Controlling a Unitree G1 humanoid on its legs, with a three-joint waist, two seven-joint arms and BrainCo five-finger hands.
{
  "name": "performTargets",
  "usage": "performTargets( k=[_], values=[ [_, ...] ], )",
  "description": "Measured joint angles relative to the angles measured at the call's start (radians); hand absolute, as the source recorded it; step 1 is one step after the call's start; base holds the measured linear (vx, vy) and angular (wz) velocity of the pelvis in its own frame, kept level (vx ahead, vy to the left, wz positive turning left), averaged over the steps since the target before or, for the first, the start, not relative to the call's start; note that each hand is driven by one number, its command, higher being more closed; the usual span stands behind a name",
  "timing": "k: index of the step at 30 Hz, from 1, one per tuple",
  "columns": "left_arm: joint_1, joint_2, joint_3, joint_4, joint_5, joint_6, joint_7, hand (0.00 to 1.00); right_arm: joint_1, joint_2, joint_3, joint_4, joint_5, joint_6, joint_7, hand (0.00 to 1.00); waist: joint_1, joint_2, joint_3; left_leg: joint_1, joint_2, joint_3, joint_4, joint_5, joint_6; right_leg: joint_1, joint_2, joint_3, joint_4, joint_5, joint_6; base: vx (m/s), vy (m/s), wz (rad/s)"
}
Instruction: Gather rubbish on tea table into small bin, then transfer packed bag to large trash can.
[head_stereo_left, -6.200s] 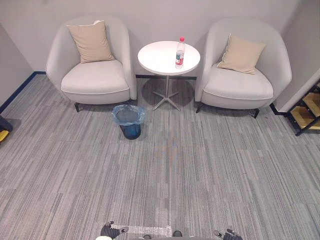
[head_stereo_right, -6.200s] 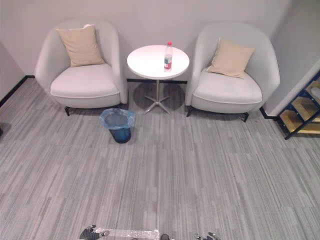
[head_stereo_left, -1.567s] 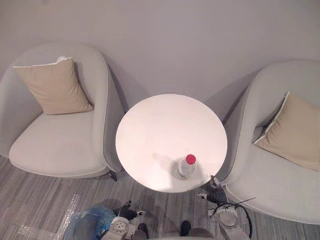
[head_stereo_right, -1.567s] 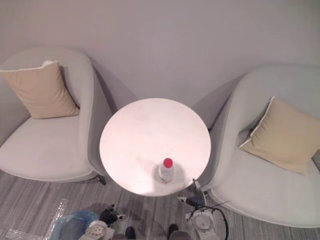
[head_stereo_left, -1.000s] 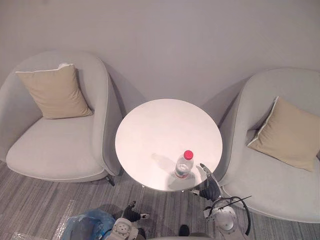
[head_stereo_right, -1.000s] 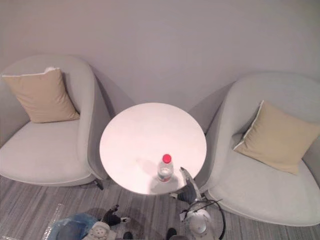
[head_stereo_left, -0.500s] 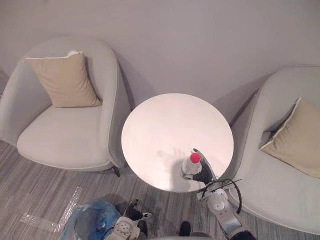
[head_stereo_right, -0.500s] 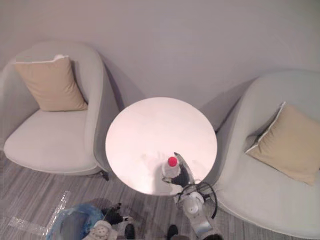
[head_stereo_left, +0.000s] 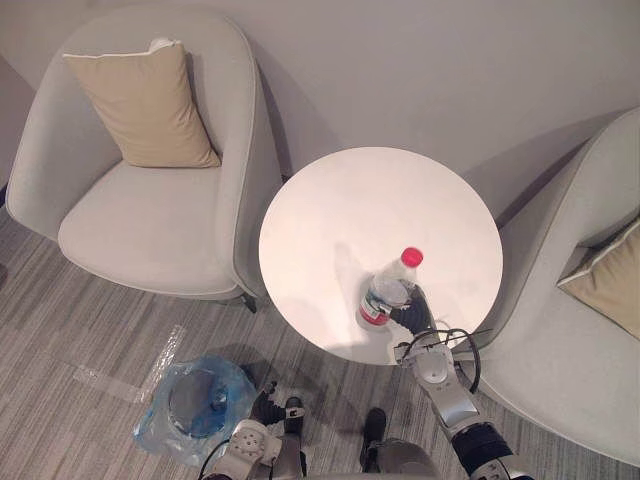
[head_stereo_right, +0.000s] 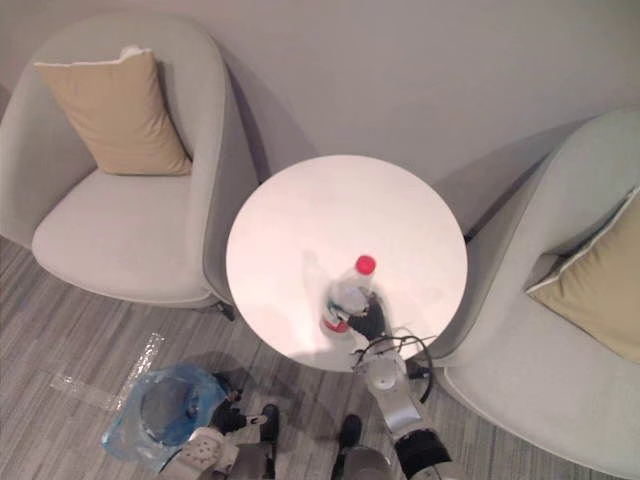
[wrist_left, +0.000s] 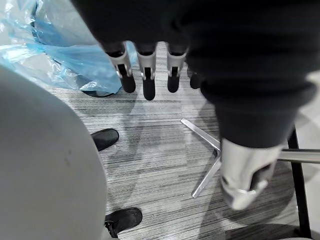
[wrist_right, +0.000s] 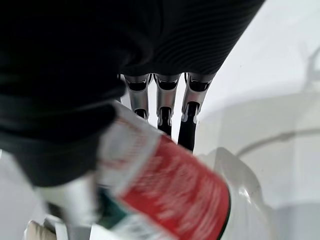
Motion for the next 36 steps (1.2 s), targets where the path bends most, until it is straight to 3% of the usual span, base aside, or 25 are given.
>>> performTargets(
  k=[8,14,19,23,24,26,27,30,33,34,36],
  values=[
    [0.003,-0.002,0.0,-0.008,0.01,0.001,-0.001,0.0,0.072,0.0,0.0,-0.181,-0.001,0.004,0.012,1.0,0.0,-0.001,0.0,0.019,0.001,0.029,0.0,-0.001,0.0,0.004,0.001,0.04,0.0,0.001,0.0,0.0,0.012,-0.11],
    [0.014,0.002,-0.001,-0.007,0.011,0.001,-0.002,0.0,0.203,-0.001,0.012,-0.316,-0.003,-0.012,0.05,1.0,-0.013,-0.011,-0.006,0.07,0.008,0.106,0.002,-0.031,0.001,0.009,0.01,0.127,0.011,0.005,0.006,-0.03,0.021,-0.39],
    [0.012,0.011,-0.011,0.006,0.01,0.003,-0.003,0.0,0.238,-0.001,0.04,-0.342,-0.041,-0.015,0.071,1.0,-0.036,-0.04,-0.003,0.063,-0.016,0.161,0.095,-0.091,0.013,-0.095,-0.033,0.199,0.251,-0.098,0.026,-0.02,0.03,-0.34],
    [0.002,0.011,-0.022,0.004,0.008,0.004,-0.003,0.0,0.272,-0.001,0.031,-0.392,-0.069,-0.015,0.069,1.0,-0.043,-0.045,-0.005,-0.018,-0.027,0.088,0.192,-0.118,0.027,-0.119,-0.054,0.212,0.321,-0.121,0.048,-0.04,0.003,0.59],
    [0.001,0.011,-0.02,0.005,0.003,0.005,-0.003,0.0,0.271,0.0,0.031,-0.393,-0.077,-0.015,0.069,1.0,-0.043,-0.05,-0.006,-0.031,-0.027,0.07,0.198,-0.112,0.029,-0.131,-0.06,0.256,0.378,-0.159,0.054,-0.01,-0.018,0.63],
    [0.003,0.025,-0.019,0.001,-0.004,0.004,-0.002,0.0,0.276,0.013,0.041,-0.391,-0.079,-0.014,0.07,1.0,-0.037,-0.079,-0.025,-0.054,-0.054,0.022,0.224,-0.107,0.024,-0.127,-0.074,0.314,0.465,-0.219,0.066,0.0,-0.098,0.85],
    [0.001,0.028,-0.007,-0.001,-0.008,0.006,-0.002,0.0,0.269,0.017,0.046,-0.391,-0.08,-0.014,0.071,1.0,-0.029,-0.088,-0.034,-0.08,-0.06,-0.001,0.244,-0.105,0.019,-0.11,-0.07,0.322,0.413,-0.231,0.061,-0.03,-0.141,0.66],
    [0.002,0.008,0.024,-0.009,-0.014,0.008,0.0,0.0,0.221,0.003,0.048,-0.38,-0.078,-0.014,0.068,1.0,-0.005,-0.042,-0.039,-0.142,-0.011,-0.048,0.259,-0.081,-0.006,-0.064,-0.023,0.261,0.259,-0.177,0.026,-0.09,-0.108,0.39],
    [0.004,0.005,0.016,-0.009,-0.021,0.009,0.0,0.0,0.208,0.002,0.048,-0.321,-0.074,-0.014,0.066,1.0,0.001,-0.032,-0.031,-0.136,0.006,-0.088,0.249,-0.048,-0.023,-0.018,0.003,0.208,0.226,-0.16,0.007,-0.09,-0.09,0.48],
    [0.004,0.004,0.017,-0.009,-0.021,0.008,0.0,0.0,0.208,0.0,0.046,-0.304,-0.074,-0.013,0.066,1.0,0.001,-0.03,-0.03,-0.136,0.008,-0.082,0.241,-0.028,-0.024,-0.014,0.003,0.192,0.229,-0.16,0.003,-0.15,-0.121,0.71],
    [0.007,0.003,0.014,-0.017,-0.018,0.009,-0.002,0.0,0.211,0.003,0.024,-0.266,-0.073,-0.004,0.064,1.0,0.0,-0.017,-0.022,-0.133,0.003,-0.049,0.175,0.071,-0.028,-0.009,-0.008,0.135,0.225,-0.149,-0.015,-0.19,-0.079,0.73]
  ],
)
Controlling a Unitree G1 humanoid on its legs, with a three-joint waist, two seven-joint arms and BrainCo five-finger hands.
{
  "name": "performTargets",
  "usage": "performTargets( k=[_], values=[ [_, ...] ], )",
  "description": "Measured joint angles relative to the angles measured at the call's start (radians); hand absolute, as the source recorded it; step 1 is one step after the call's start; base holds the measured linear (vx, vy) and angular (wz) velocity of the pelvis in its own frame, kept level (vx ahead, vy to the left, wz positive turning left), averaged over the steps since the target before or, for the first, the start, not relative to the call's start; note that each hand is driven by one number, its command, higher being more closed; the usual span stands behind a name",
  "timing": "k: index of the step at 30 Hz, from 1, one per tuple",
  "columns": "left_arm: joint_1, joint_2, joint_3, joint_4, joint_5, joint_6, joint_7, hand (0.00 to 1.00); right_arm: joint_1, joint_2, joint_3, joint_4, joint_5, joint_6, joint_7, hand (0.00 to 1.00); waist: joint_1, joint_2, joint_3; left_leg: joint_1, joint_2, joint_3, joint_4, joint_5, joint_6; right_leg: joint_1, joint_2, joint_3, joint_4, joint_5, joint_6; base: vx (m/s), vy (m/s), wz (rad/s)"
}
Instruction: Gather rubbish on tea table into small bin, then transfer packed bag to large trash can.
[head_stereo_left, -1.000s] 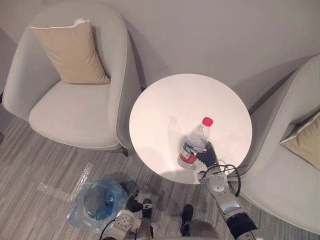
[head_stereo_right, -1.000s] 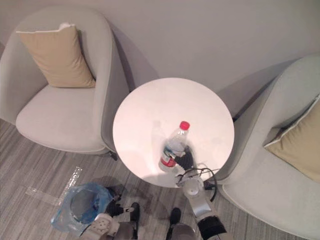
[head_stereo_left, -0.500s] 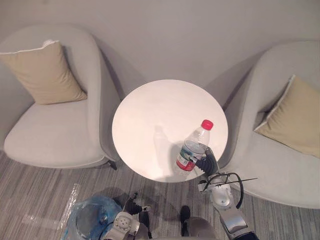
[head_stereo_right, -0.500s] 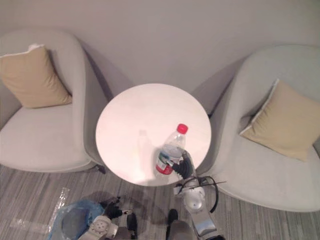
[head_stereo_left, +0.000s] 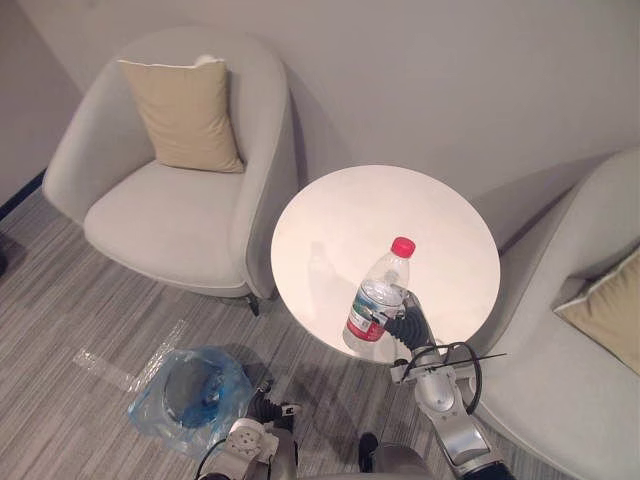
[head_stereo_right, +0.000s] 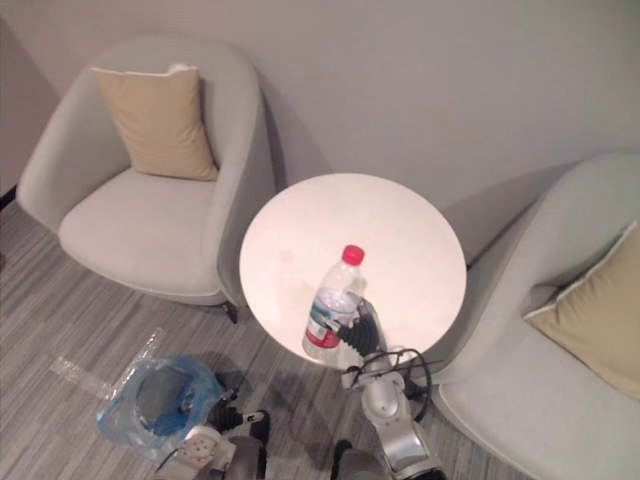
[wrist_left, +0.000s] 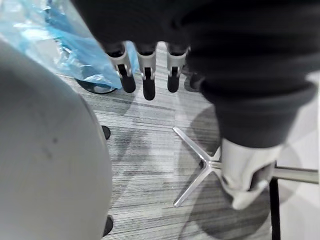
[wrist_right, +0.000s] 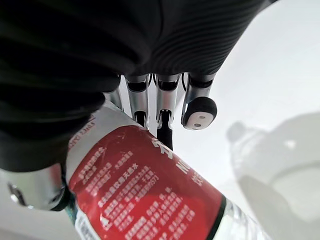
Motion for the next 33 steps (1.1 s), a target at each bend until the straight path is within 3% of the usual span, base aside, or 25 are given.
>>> performTargets(
  k=[1,2,5,8,9,10,11,13,15,20,23,26,27,28,29,30,31,33],
  values=[
    [0.002,-0.001,-0.003,-0.003,0.0,-0.001,0.0,0.0,0.005,0.006,-0.012,0.002,0.002,0.006,0.0,1.0,-0.002,0.003,0.0,-0.003,0.0,0.025,-0.018,0.017,0.006,-0.007,-0.012,-0.034,-0.007,0.004,-0.012,-0.22,-0.043,0.77],
    [0.001,-0.004,-0.008,-0.004,0.004,-0.001,-0.002,0.0,0.012,0.004,-0.031,0.004,0.004,0.015,-0.001,1.0,-0.006,0.007,0.009,-0.018,0.005,0.092,0.034,-0.011,0.031,-0.015,-0.025,-0.072,-0.007,0.01,-0.023,-0.23,-0.021,0.8],
    [0.01,-0.006,-0.019,-0.013,0.011,0.0,-0.002,0.0,0.025,0.005,-0.086,0.007,0.006,0.023,-0.017,1.0,-0.025,0.011,0.009,0.005,0.012,0.26,0.203,-0.144,0.087,-0.013,-0.08,-0.146,-0.029,0.04,-0.018,-0.17,0.013,0.86],
    [0.028,-0.012,-0.04,-0.026,0.023,0.009,-0.005,0.0,0.024,0.001,-0.095,0.007,0.008,0.025,-0.024,1.0,-0.036,0.039,-0.003,0.064,0.077,0.392,0.24,-0.225,0.062,-0.03,-0.1,-0.205,-0.056,0.083,0.007,-0.11,0.145,0.72],
    [0.029,-0.018,-0.041,-0.026,0.03,0.013,-0.007,0.0,0.024,0.001,-0.099,0.007,0.009,0.03,-0.024,1.0,-0.036,0.052,-0.006,0.071,0.077,0.408,0.207,-0.231,0.051,-0.028,-0.098,-0.222,-0.066,0.094,0.022,-0.1,0.198,0.8],
    [0.03,-0.015,-0.044,-0.027,0.039,0.012,-0.007,0.0,0.023,0.013,-0.104,0.007,0.015,0.035,-0.023,1.0,-0.038,0.044,-0.008,0.089,0.051,0.422,0.132,-0.231,0.051,-0.007,-0.096,-0.245,-0.117,0.126,0.046,-0.09,0.17,0.67],
    [0.03,-0.014,-0.045,-0.026,0.04,0.012,-0.007,0.0,0.023,0.016,-0.102,0.007,0.015,0.035,-0.023,1.0,-0.038,0.042,-0.009,0.095,0.045,0.422,0.113,-0.229,0.053,0.001,-0.096,-0.251,-0.13,0.134,0.048,-0.08,0.146,0.6],
    [0.038,-0.011,-0.046,-0.027,0.051,0.012,-0.008,0.0,0.026,0.051,-0.095,0.007,0.016,0.035,-0.017,1.0,-0.037,0.03,-0.019,0.152,-0.011,0.405,-0.024,-0.168,0.075,0.047,-0.109,-0.274,-0.21,0.18,0.063,-0.06,0.124,0.37],
    [0.046,-0.009,-0.046,-0.026,0.059,0.011,-0.007,0.0,0.022,0.055,-0.087,0.017,0.015,0.033,-0.016,1.0,-0.039,0.035,-0.033,0.177,-0.042,0.393,-0.116,-0.129,0.091,0.047,-0.117,-0.282,-0.226,0.191,0.073,-0.07,0.125,0.3],
    [0.046,0.003,-0.034,-0.013,0.069,0.011,-0.003,0.0,0.0,0.072,-0.078,0.108,0.015,0.038,-0.013,1.0,-0.036,0.025,-0.034,0.211,-0.067,0.347,-0.211,-0.078,0.1,0.061,-0.124,-0.315,-0.226,0.191,0.079,-0.05,0.047,0.22],
    [0.046,0.007,-0.03,-0.002,0.069,0.01,-0.002,0.0,0.001,0.071,-0.065,0.135,0.015,0.04,-0.012,1.0,-0.036,0.004,-0.04,0.211,-0.084,0.323,-0.206,-0.106,0.103,0.061,-0.154,-0.332,-0.163,0.122,0.109,0.0,0.031,0.33],
    [0.047,0.011,0.004,-0.001,0.068,0.009,0.0,0.0,0.003,0.072,-0.061,0.138,0.015,0.04,-0.01,1.0,-0.034,-0.042,-0.035,0.201,-0.115,0.29,-0.118,-0.186,0.11,0.044,-0.224,-0.307,-0.002,0.012,0.154,0.11,0.037,0.45],
    [0.048,0.017,0.003,0.0,0.068,0.009,0.0,0.0,0.006,0.072,-0.061,0.137,0.014,0.04,-0.008,1.0,-0.035,-0.053,-0.039,0.195,-0.131,0.258,-0.084,-0.215,0.111,0.044,-0.243,-0.274,0.053,0.013,0.14,0.18,0.024,0.58],
    [0.047,0.013,0.003,0.005,0.068,0.009,0.001,0.0,0.005,0.064,-0.063,0.139,0.014,0.04,-0.005,1.0,-0.037,-0.044,-0.041,0.193,-0.136,0.231,-0.06,-0.232,0.125,0.016,-0.252,-0.225,0.137,0.02,0.132,0.2,0.079,0.73],
    [0.047,0.012,0.004,0.009,0.068,0.009,0.001,0.0,0.005,0.052,-0.063,0.142,0.013,0.04,-0.003,1.0,-0.049,-0.028,-0.041,0.191,-0.132,0.193,-0.031,-0.237,0.135,-0.049,-0.249,-0.151,0.289,0.058,0.077,0.21,0.092,0.89],
    [0.047,0.012,0.006,0.006,0.066,0.01,0.002,0.0,0.006,0.042,-0.064,0.149,0.012,0.04,0.001,1.0,-0.056,-0.01,-0.034,0.201,-0.109,0.157,-0.012,-0.243,0.147,-0.1,-0.217,-0.085,0.352,0.022,0.07,0.27,0.034,0.97],
    [0.039,0.018,0.007,0.009,0.067,0.013,0.003,0.0,0.005,0.039,-0.057,0.152,0.011,0.04,0.008,1.0,-0.065,0.0,-0.027,0.203,-0.083,0.125,0.001,-0.252,0.149,-0.122,-0.142,-0.03,0.331,-0.031,0.06,0.25,-0.039,0.89],
    [0.037,0.032,0.005,0.025,0.067,0.012,0.001,0.0,0.008,0.038,-0.052,0.151,0.002,0.039,0.013,1.0,-0.078,0.01,-0.021,0.212,-0.063,0.055,0.0,-0.25,0.145,-0.163,-0.028,0.042,0.239,-0.04,0.046,0.29,-0.104,1.18]
  ],
)
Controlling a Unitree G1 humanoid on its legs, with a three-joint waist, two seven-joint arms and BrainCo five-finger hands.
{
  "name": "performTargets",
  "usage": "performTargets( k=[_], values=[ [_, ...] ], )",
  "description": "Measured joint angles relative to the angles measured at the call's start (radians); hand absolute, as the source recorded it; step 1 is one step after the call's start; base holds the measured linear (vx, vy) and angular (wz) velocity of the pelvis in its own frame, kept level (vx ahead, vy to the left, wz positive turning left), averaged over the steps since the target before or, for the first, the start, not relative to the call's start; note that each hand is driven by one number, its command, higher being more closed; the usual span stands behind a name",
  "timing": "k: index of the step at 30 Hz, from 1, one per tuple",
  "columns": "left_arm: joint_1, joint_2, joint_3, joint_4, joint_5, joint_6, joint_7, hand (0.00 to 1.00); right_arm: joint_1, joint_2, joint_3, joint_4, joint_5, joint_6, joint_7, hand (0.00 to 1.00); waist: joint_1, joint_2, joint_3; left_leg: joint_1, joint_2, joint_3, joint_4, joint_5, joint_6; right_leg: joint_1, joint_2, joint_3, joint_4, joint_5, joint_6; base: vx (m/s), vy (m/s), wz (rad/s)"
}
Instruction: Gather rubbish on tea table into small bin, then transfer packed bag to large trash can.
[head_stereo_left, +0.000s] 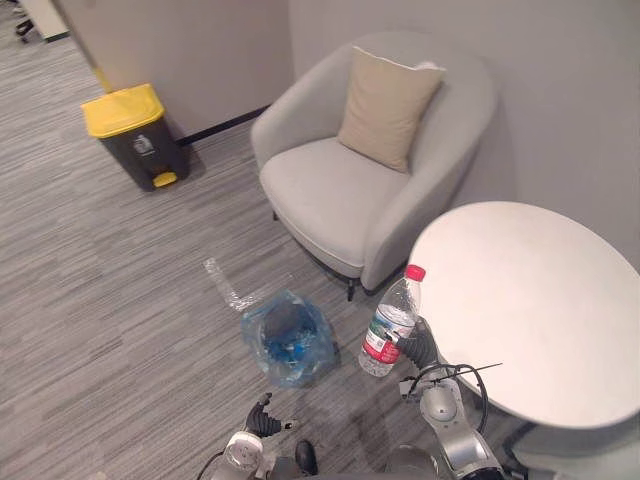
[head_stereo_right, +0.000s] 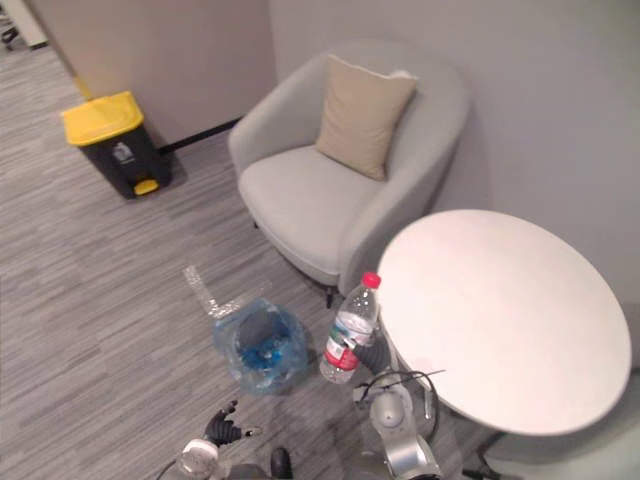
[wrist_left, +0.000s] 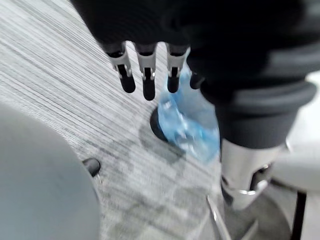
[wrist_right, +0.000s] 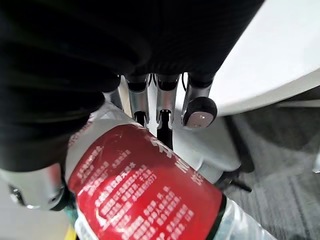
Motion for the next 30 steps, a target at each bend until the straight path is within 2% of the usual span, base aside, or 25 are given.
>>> performTargets(
  k=[1,2,3,4,5,6,7,9,11,12,13,14,15,17,19,24,27,28,29,30],
  values=[
    [-0.001,0.003,-0.001,0.006,0.001,0.0,-0.001,0.0,0.011,-0.002,-0.013,-0.003,0.0,0.0,0.001,1.0,-0.009,-0.02,-0.003,0.018,-0.02,-0.036,0.001,0.001,-0.007,-0.002,0.028,0.022,-0.123,0.044,-0.012,0.34,-0.134,1.28],
    [-0.001,0.003,0.0,0.006,0.001,0.0,-0.001,0.0,0.017,-0.003,-0.017,-0.004,0.0,0.0,0.001,1.0,-0.008,-0.033,-0.008,0.027,-0.031,-0.04,0.004,-0.004,-0.016,0.0,0.027,0.022,-0.169,0.087,-0.016,0.31,-0.123,1.03],
    [-0.001,0.003,0.001,0.007,0.002,0.0,-0.001,0.0,0.026,-0.004,-0.022,-0.007,0.0,0.0,0.002,1.0,-0.006,-0.046,-0.011,0.042,-0.05,-0.048,0.011,-0.016,-0.031,-0.002,0.021,0.019,-0.208,0.164,-0.054,0.65,-0.156,0.94],
    [0.006,-0.045,0.021,0.016,0.003,-0.001,-0.004,0.0,0.031,-0.032,-0.045,-0.053,0.0,0.003,0.003,1.0,-0.012,0.028,-0.011,0.043,0.016,-0.019,0.115,-0.055,-0.106,0.098,0.047,-0.044,-0.226,0.15,-0.062,0.65,-0.137,0.97],
    [0.006,-0.044,0.024,0.013,0.003,-0.003,-0.005,0.0,0.035,-0.024,-0.056,-0.055,0.001,0.003,0.001,1.0,-0.01,0.007,0.0,0.029,0.018,0.01,0.163,-0.074,-0.128,0.143,0.039,-0.044,-0.248,0.15,-0.062,0.62,-0.112,0.92],
    [0.006,-0.043,0.018,0.001,0.004,-0.004,-0.005,0.0,0.033,-0.025,-0.07,-0.059,0.001,0.002,-0.001,1.0,-0.01,-0.001,0.003,0.03,0.036,0.058,0.129,-0.074,-0.13,0.164,0.038,-0.049,-0.25,0.15,-0.062,0.11,-0.002,0.43],
    [0.007,-0.044,0.015,-0.005,0.004,-0.003,-0.006,0.0,0.033,-0.026,-0.074,-0.064,0.001,0.002,-0.003,1.0,-0.012,0.001,0.003,0.029,0.047,0.07,0.104,-0.046,-0.129,0.168,0.042,-0.053,-0.25,0.15,-0.062,0.09,0.055,0.24],
    [0.008,-0.036,0.016,-0.012,0.004,-0.002,-0.008,0.0,0.029,-0.022,-0.072,-0.067,0.001,0.001,-0.006,1.0,0.0,-0.008,-0.002,0.022,0.052,0.111,0.107,-0.039,-0.116,0.177,0.041,-0.054,-0.274,0.145,-0.052,0.06,0.091,0.1],
    [0.009,-0.025,0.035,-0.016,0.007,-0.001,-0.009,0.0,0.032,0.004,-0.068,-0.067,0.0,0.002,-0.006,1.0,0.003,-0.037,-0.002,-0.032,0.028,0.146,0.225,-0.044,-0.115,0.22,-0.008,-0.048,-0.335,0.147,-0.051,0.04,0.113,0.24],
    [0.01,-0.026,0.038,-0.017,0.007,-0.001,-0.009,0.0,0.031,0.007,-0.065,-0.066,0.0,0.002,-0.006,1.0,0.005,-0.039,-0.001,-0.046,0.029,0.163,0.235,-0.064,-0.101,0.229,-0.015,-0.044,-0.341,0.147,-0.051,0.02,0.118,0.19],
    [0.013,-0.029,0.036,-0.017,0.022,-0.002,-0.006,0.0,0.032,0.004,-0.057,-0.067,0.0,0.002,-0.007,1.0,0.005,-0.022,-0.01,-0.039,0.061,0.208,0.202,-0.075,-0.075,0.232,-0.014,-0.052,-0.341,0.147,-0.05,0.03,0.108,0.11],
    [0.019,-0.037,0.029,-0.019,0.02,-0.001,-0.007,0.0,0.032,-0.015,-0.058,-0.063,0.0,0.002,-0.007,1.0,-0.001,-0.002,-0.019,-0.034,0.082,0.212,0.151,-0.058,-0.093,0.236,-0.001,-0.053,-0.344,0.143,-0.033,0.04,0.154,0.15],
    [0.022,-0.027,0.03,-0.018,0.022,0.001,-0.002,0.0,0.032,-0.001,-0.057,-0.062,-0.001,0.003,-0.006,1.0,0.002,0.0,-0.025,-0.01,0.066,0.214,0.115,-0.054,-0.09,0.244,-0.01,-0.052,-0.363,0.152,-0.011,0.03,0.147,0.12],
    [0.024,-0.018,0.03,-0.021,0.023,0.0,-0.002,0.0,0.033,0.015,-0.047,-0.062,-0.002,0.003,-0.003,1.0,0.003,-0.009,-0.028,-0.005,0.048,0.215,0.09,-0.046,-0.08,0.243,-0.022,-0.052,-0.378,0.159,0.0,-0.01,0.129,0.05],
    [0.023,-0.01,0.027,-0.018,0.024,0.001,-0.001,0.0,0.033,0.02,-0.047,-0.06,-0.006,0.003,-0.002,1.0,-0.003,-0.011,-0.03,0.005,0.029,0.215,0.059,-0.028,-0.076,0.241,-0.034,-0.05,-0.379,0.162,0.005,-0.02,0.094,0.03],
    [0.025,-0.006,0.025,-0.016,0.024,0.0,0.0,0.0,0.0,0.017,-0.002,0.002,-0.008,0.003,-0.003,1.0,-0.003,-0.009,-0.027,0.029,0.024,0.236,0.005,0.001,-0.077,0.212,-0.034,-0.023,-0.348,0.164,0.008,-0.03,0.028,-0.14],
    [0.014,-0.004,0.025,-0.015,0.024,0.0,0.001,0.0,-0.085,0.002,0.057,0.052,-0.009,0.004,-0.002,1.0,-0.006,0.0,0.0,-0.018,0.026,0.269,0.003,0.018,-0.072,0.118,-0.033,0.012,-0.284,0.164,0.008,-0.14,-0.025,-0.31],
    [-0.016,-0.003,0.024,-0.014,0.023,-0.001,0.003,0.0,-0.134,-0.009,0.084,0.058,-0.009,0.004,0.0,1.0,-0.006,0.003,0.048,-0.062,0.026,0.27,0.037,0.018,-0.07,0.079,-0.037,0.022,-0.258,0.164,0.007,-0.15,-0.032,-0.09],
    [-0.026,-0.001,0.025,-0.013,0.022,-0.001,0.003,0.0,-0.15,-0.014,0.09,0.059,-0.009,0.004,0.0,1.0,-0.006,0.001,0.062,-0.085,0.027,0.269,0.057,0.017,-0.069,0.061,-0.04,0.023,-0.249,0.164,0.007,-0.26,-0.06,0.06],
    [-0.049,0.007,0.03,-0.013,0.018,-0.001,0.007,0.0,-0.203,-0.032,0.109,0.079,-0.009,0.003,0.0,1.0,-0.006,0.001,0.088,-0.171,0.036,0.267,0.132,0.004,-0.057,-0.004,-0.042,0.024,-0.223,0.164,0.006,-0.22,-0.05,0.12]
  ],
)
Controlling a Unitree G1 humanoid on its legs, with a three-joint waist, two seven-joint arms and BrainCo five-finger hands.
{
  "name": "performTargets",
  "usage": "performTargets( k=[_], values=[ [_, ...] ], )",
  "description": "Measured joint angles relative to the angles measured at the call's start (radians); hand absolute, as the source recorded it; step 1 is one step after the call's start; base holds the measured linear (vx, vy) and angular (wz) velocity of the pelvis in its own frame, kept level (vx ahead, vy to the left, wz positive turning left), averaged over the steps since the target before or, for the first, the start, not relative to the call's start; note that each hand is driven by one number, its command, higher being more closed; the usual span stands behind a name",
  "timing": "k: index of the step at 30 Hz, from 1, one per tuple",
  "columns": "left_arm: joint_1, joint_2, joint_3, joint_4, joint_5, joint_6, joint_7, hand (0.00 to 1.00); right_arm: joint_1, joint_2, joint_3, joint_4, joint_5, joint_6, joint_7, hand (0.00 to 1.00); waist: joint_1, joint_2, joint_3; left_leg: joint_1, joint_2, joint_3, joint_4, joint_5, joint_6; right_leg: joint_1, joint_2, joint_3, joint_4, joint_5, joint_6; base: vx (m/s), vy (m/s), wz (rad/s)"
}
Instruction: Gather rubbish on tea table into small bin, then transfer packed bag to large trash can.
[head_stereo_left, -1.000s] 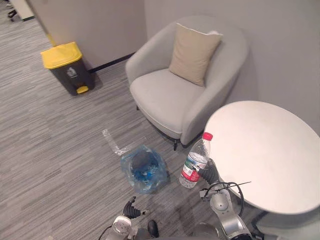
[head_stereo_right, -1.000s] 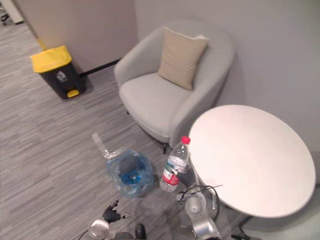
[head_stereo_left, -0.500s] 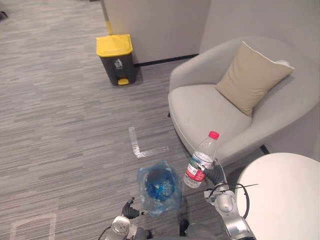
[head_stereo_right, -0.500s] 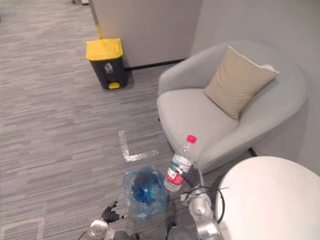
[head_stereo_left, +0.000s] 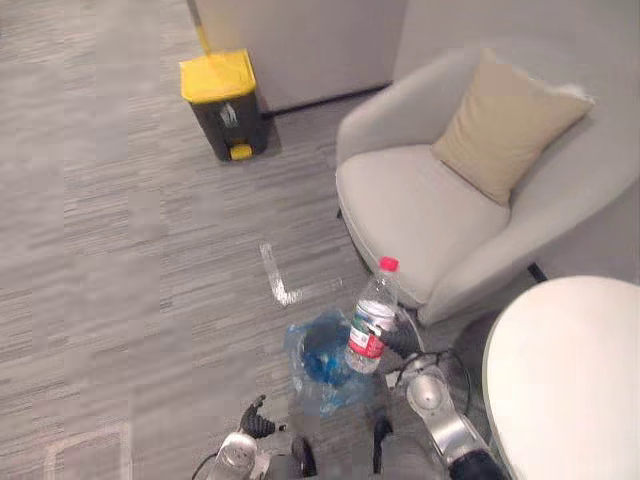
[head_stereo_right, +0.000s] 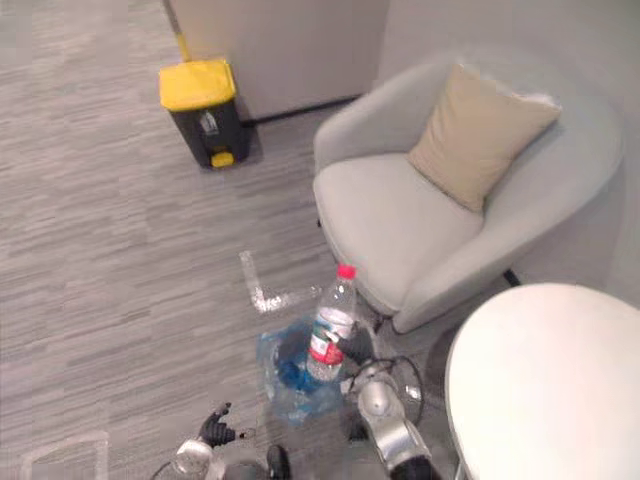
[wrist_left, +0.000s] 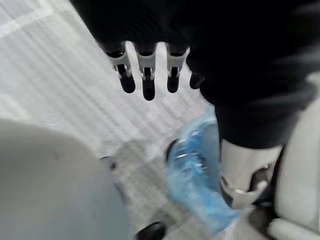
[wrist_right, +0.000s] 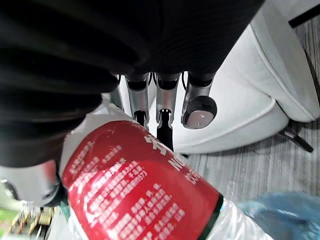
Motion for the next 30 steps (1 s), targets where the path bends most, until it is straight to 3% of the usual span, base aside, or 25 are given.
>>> performTargets(
  k=[7,12,17,19,23,25,28,29,30],
  values=[
    [-0.143,0.022,0.092,-0.041,-0.094,-0.001,0.038,0.0,-0.234,-0.109,0.037,0.042,-0.036,0.017,-0.002,1.0,0.02,0.024,0.172,-0.351,0.048,-0.028,0.259,-0.056,0.01,-0.284,0.005,-0.003,0.145,-0.001,-0.004,-0.27,-0.001,0.14],
    [-0.257,0.025,0.171,-0.162,-0.16,-0.003,0.078,0.0,-0.351,-0.127,0.025,0.035,-0.036,0.049,-0.033,1.0,0.052,0.024,0.2,-0.636,0.106,-0.024,0.38,-0.058,0.022,-0.535,0.005,-0.039,0.23,0.01,-0.019,-0.16,-0.006,0.2],
    [-0.331,0.003,0.215,-0.297,-0.18,-0.022,0.094,0.0,-0.474,-0.128,0.018,-0.027,-0.036,0.062,-0.065,1.0,0.078,0.018,0.208,-0.808,0.118,-0.029,0.431,-0.037,0.032,-0.706,-0.01,-0.058,0.305,0.005,-0.032,-0.07,-0.003,0.17],
    [-0.344,0.004,0.225,-0.444,-0.206,-0.018,0.105,0.0,-0.54,-0.13,0.013,-0.049,-0.036,0.064,-0.089,1.0,0.085,0.016,0.217,-0.886,0.115,-0.05,0.445,-0.017,0.043,-0.774,-0.015,-0.077,0.329,0.002,-0.038,-0.03,0.008,0.23],
    [-0.271,0.004,0.219,-0.844,-0.219,-0.048,0.096,0.0,-0.59,-0.153,-0.051,-0.062,-0.036,0.067,-0.105,1.0,0.115,0.017,0.244,-0.965,0.094,-0.096,0.445,0.01,0.036,-0.836,-0.045,-0.13,0.375,-0.03,-0.057,0.01,0.001,0.45],
    [-0.174,0.003,0.248,-0.959,-0.24,-0.072,0.081,0.0,-0.59,-0.175,-0.059,-0.063,-0.036,0.067,-0.105,1.0,0.12,0.017,0.244,-0.988,0.083,-0.105,0.442,0.014,0.03,-0.862,-0.058,-0.137,0.397,-0.046,-0.06,0.03,-0.016,0.3],
    [-0.112,0.002,0.269,-0.977,-0.263,-0.077,0.07,0.0,-0.595,-0.189,-0.073,-0.063,-0.036,0.067,-0.105,1.0,0.132,0.016,0.244,-1.011,0.078,-0.111,0.429,0.022,0.02,-0.889,-0.063,-0.143,0.405,-0.053,-0.06,0.03,-0.019,0.18],
    [-0.108,0.001,0.268,-0.977,-0.27,-0.077,0.066,0.0,-0.592,-0.189,-0.079,-0.06,-0.036,0.068,-0.105,0.0,0.133,0.016,0.244,-1.017,0.075,-0.115,0.418,0.029,0.017,-0.896,-0.065,-0.148,0.405,-0.055,-0.063,0.03,-0.025,0.2],
    [-0.109,0.0,0.266,-0.978,-0.273,-0.077,0.055,0.0,-0.591,-0.189,-0.082,-0.058,-0.036,0.068,-0.105,0.0,0.132,0.015,0.243,-1.02,0.073,-0.118,0.413,0.033,0.015,-0.9,-0.067,-0.153,0.406,-0.056,-0.066,0.03,-0.021,0.21]
  ],
)
